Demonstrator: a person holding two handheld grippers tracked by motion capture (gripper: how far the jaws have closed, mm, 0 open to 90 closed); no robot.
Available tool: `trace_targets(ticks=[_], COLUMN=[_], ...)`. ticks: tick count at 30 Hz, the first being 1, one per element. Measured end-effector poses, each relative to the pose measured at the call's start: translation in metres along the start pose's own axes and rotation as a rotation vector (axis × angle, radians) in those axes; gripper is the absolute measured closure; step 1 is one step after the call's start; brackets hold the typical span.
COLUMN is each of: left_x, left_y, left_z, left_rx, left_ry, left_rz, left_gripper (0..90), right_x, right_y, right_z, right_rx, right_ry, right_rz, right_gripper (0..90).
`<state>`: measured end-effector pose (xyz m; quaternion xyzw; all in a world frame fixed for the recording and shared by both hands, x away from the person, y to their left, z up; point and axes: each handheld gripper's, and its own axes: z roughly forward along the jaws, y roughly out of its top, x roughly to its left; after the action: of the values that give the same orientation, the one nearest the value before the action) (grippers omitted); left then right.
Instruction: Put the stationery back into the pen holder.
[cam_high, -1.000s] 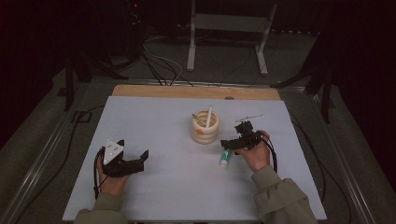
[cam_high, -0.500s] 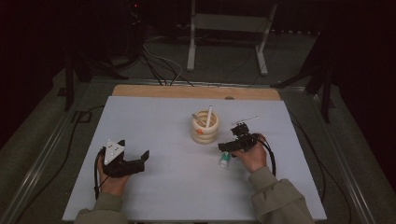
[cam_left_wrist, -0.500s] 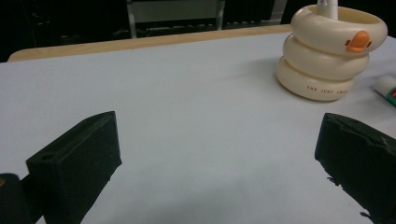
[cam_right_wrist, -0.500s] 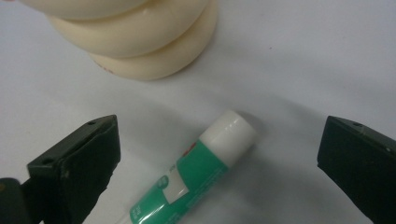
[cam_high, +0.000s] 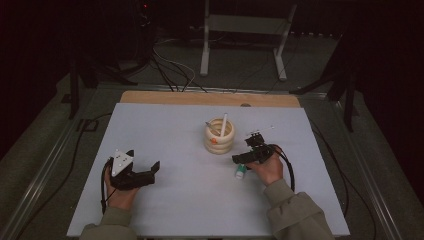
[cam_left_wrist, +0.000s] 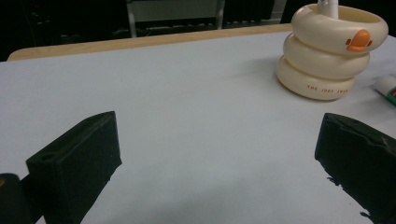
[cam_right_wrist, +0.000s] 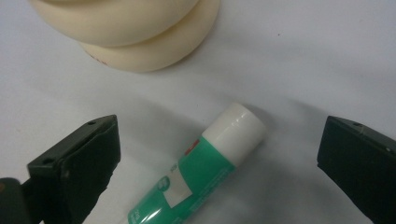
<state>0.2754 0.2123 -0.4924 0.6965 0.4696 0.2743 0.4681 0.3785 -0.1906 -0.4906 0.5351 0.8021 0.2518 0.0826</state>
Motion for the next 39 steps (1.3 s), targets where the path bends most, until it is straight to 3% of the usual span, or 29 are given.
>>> trace_targets(ticks=[6,9,14,19,20,22,24,25,27,29,39], left_x=[0.000,0.000,0.000,0.000,0.000,-0.001,-0.001,-0.001,-0.001,-0.001,-0.001], left_y=[0.000,0.000,0.000,0.000,0.000,0.000,0.000,0.000,0.000,0.000,0.000], left_z=[0.000,0.000,0.001,0.001,0.001,0.001,0.001,0.001,0.001,0.001,0.002], left_rx=[0.002,0.002,0.003,0.006,0.005,0.009,0.010,0.009,0.009,0.008,0.015], left_ry=[0.000,0.000,0.000,0.000,0.000,0.000,-0.001,0.000,-0.001,0.001,0.002], left_rz=[0.001,0.001,0.000,0.001,0.000,0.002,0.005,0.005,0.004,0.003,0.007], left_gripper=[0.9,0.9,0.9,0.9,0.9,0.8,0.9,0.9,0.8,0.9,0.9], right_x=[0.001,0.001,0.001,0.004,0.006,0.010,0.016,0.018,0.021,0.021,0.018], right_y=[0.000,0.000,0.001,0.001,0.002,0.002,0.003,0.003,0.004,0.004,0.003], right_z=[0.005,0.006,0.007,0.012,0.012,0.013,0.013,0.013,0.013,0.012,-0.001], right_rx=[0.036,0.053,0.062,0.095,0.096,0.105,0.111,0.111,0.120,0.123,0.077], right_ry=[0.000,0.009,-0.009,-0.043,-0.074,-0.091,-0.147,-0.138,-0.142,-0.133,-0.076], right_rz=[0.015,0.045,0.041,0.056,0.037,0.001,-0.048,-0.060,-0.093,-0.096,-0.083], right_gripper=[0.3,0.7,5.5,30.3,36.2,42.7,58.5,62.4,65.4,65.9,66.2])
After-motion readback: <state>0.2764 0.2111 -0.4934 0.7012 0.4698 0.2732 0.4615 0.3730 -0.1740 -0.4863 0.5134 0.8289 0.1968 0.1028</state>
